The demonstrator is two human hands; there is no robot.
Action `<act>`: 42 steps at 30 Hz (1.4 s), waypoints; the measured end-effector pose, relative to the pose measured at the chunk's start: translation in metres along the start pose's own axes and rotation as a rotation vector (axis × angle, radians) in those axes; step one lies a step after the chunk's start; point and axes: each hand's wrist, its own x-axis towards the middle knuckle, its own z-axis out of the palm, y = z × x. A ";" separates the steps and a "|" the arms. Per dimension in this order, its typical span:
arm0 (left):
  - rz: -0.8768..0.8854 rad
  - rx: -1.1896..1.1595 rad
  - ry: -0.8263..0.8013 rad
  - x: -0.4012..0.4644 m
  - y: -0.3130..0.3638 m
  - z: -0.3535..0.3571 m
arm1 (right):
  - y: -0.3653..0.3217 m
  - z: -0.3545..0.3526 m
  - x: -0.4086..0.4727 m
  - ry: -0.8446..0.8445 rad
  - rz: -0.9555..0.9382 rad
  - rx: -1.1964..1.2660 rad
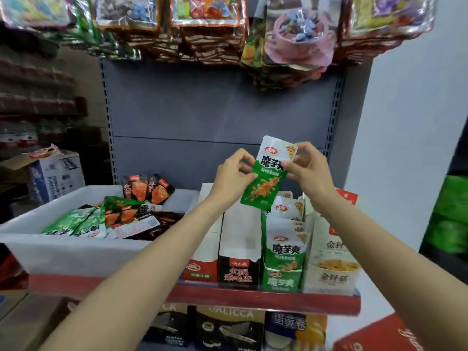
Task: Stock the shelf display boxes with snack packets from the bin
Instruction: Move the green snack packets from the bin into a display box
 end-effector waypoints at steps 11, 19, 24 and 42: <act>-0.017 0.041 0.052 0.006 -0.008 0.004 | 0.005 0.006 0.006 -0.012 -0.049 -0.109; -0.079 0.032 0.107 0.009 -0.018 0.010 | 0.010 0.011 0.013 -0.037 -0.025 -0.176; -0.124 0.016 0.043 0.013 -0.018 0.015 | 0.010 0.007 0.015 -0.024 -0.032 -0.231; 0.092 0.272 -0.198 0.012 -0.009 0.033 | 0.015 -0.029 0.000 -0.135 -0.116 -0.826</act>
